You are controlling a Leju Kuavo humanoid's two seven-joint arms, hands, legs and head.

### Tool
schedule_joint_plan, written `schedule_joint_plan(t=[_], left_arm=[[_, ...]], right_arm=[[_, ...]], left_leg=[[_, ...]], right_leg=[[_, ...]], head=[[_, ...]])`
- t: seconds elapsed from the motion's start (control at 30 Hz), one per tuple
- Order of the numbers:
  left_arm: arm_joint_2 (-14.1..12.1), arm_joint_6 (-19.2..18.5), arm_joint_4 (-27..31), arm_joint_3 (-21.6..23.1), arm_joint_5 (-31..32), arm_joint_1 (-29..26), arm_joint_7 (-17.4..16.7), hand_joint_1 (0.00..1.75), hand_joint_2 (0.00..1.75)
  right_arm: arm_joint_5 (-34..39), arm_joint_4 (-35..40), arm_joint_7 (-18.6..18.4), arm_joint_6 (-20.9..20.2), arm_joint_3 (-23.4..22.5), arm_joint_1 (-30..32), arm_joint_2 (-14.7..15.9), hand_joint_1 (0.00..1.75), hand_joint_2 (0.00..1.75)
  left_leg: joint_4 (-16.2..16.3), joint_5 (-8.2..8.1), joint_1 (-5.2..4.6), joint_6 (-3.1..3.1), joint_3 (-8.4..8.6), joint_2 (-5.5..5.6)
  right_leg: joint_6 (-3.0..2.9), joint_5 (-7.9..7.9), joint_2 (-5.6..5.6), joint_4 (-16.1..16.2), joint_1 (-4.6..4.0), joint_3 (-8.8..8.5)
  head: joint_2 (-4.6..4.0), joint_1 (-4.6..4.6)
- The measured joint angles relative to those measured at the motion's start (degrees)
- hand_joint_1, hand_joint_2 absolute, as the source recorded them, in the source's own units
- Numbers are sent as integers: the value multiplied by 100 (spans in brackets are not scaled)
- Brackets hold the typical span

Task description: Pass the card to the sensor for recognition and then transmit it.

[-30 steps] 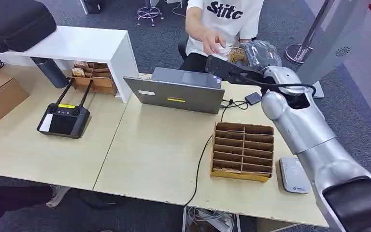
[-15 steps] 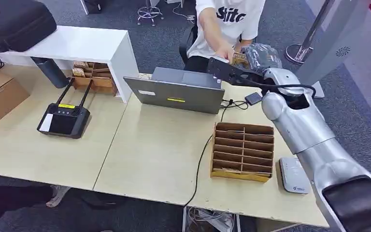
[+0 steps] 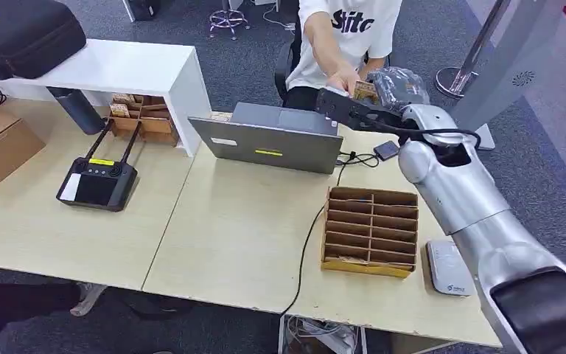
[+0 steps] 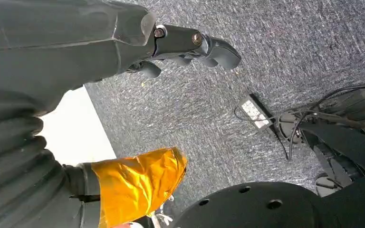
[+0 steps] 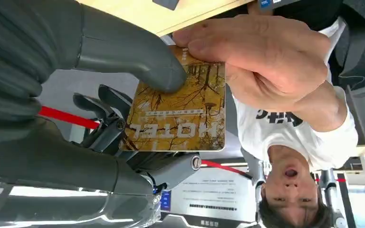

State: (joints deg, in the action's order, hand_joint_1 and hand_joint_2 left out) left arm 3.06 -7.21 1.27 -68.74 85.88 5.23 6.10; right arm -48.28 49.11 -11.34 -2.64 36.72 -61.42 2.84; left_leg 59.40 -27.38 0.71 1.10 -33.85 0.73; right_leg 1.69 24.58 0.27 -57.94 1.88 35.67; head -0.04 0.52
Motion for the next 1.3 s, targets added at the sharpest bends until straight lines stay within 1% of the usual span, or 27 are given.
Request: schedule_joint_plan(t=[0.3,0.33,0.37,0.43,0.47,0.53,0.57,0.63,0.73,0.77,0.8,0.83,0.87,0.9,0.97,1.07,1.1,1.17,1.23,1.3], left_arm=[[0,0,0,0,2,0,9,0,175],[0,-4,0,-2,2,-7,66,0,175],[0,-22,0,-17,2,-29,124,0,175],[0,-26,0,-66,0,-61,186,0,175],[0,-28,0,-96,-2,-81,199,0,175],[-2,-35,0,-140,-2,-116,212,0,175],[-2,-39,0,-153,-2,-122,236,0,175],[-2,-48,0,-182,-7,-145,278,0,175],[-13,-39,0,-282,-18,-206,376,0,175],[-20,-15,0,-308,-24,-230,409,0,175],[-26,-7,0,-328,-26,-253,437,0,175],[-28,4,0,-354,-29,-284,468,0,175],[-37,20,0,-383,-31,-309,490,0,175],[-42,22,0,-419,-37,-344,507,0,175],[-57,42,0,-459,-48,-396,564,0,175],[-63,76,0,-546,-72,-468,612,0,175],[-66,83,0,-557,-75,-481,614,0,175],[-66,96,0,-575,-79,-498,625,0,175],[-68,105,0,-586,-79,-500,627,0,175],[-68,103,0,-592,-81,-520,627,0,175]], right_arm=[[0,-11,0,0,0,1,-15,0,175],[305,50,-5,87,-102,69,-70,0,175],[975,360,222,221,-377,265,-81,0,175],[1686,733,470,293,-652,517,-79,0,175],[1931,933,532,306,-778,640,-79,0,175],[2149,1206,607,326,-950,836,-79,0,175],[2402,1343,685,345,-1033,945,-66,0,175],[3114,1701,954,337,-1224,1238,-48,0,175],[4544,2296,1364,190,-1620,1805,59,0,175],[4910,2506,1542,179,-1762,2023,109,0,175],[5096,2670,1699,186,-1878,2235,175,0,175],[5251,2886,1907,203,-2029,2445,261,0,0],[5336,3081,2077,223,-2158,2639,337,0,0],[5392,3338,2303,227,-2325,2939,432,0,175],[5383,3793,2608,221,-2591,3464,608,0,175],[5274,4331,2883,227,-2991,4242,798,0,175],[5252,4389,2905,234,-3041,4442,811,0,175],[5189,4594,2957,249,-3250,4642,876,0,175],[5176,4794,2959,256,-3384,4900,953,0,175],[5160,4892,2955,254,-3464,5043,973,0,175]], left_leg=[[0,0,0,0,0,-1],[0,0,0,0,0,-2],[0,0,0,0,1,-2],[0,0,0,0,1,-1],[0,-1,0,0,1,-2],[0,-1,-1,0,1,-4],[0,-1,0,0,1,-2],[0,-3,0,1,1,-1],[0,-5,0,-2,2,-1],[1,-7,0,-5,1,4],[1,-9,0,-7,1,13],[1,-11,0,-10,1,17],[1,-13,-1,-14,2,17],[1,-15,-1,-16,2,17],[1,-28,-1,-22,3,16],[1,-41,-1,-18,6,7],[1,-42,-1,-18,6,7],[0,-42,-2,-18,7,3],[0,-42,-1,-18,8,8],[0,-42,-1,-18,6,8]], right_leg=[[0,0,1,0,0,0],[0,0,3,0,0,2],[0,0,2,1,0,2],[0,0,2,2,0,2],[0,0,2,2,0,2],[0,0,3,2,0,4],[0,1,2,4,0,5],[1,2,1,5,0,4],[5,5,1,6,0,4],[7,7,-3,9,-1,3],[13,12,-10,11,-1,-2],[14,13,-15,13,0,-5],[14,14,-15,15,0,-7],[14,14,-16,17,0,-8],[16,17,-15,20,0,-10],[16,23,-8,22,0,-10],[16,24,-7,22,0,-10],[16,24,-4,22,1,-8],[29,34,-8,23,0,-17],[27,33,-8,22,1,-16]], head=[[0,0],[0,0],[0,0],[0,0],[0,-2],[0,0],[0,0],[0,0],[0,0],[0,2],[0,-2],[0,0],[0,0],[0,-2],[0,-2],[0,0],[0,0],[0,4],[0,-2],[0,-2]])
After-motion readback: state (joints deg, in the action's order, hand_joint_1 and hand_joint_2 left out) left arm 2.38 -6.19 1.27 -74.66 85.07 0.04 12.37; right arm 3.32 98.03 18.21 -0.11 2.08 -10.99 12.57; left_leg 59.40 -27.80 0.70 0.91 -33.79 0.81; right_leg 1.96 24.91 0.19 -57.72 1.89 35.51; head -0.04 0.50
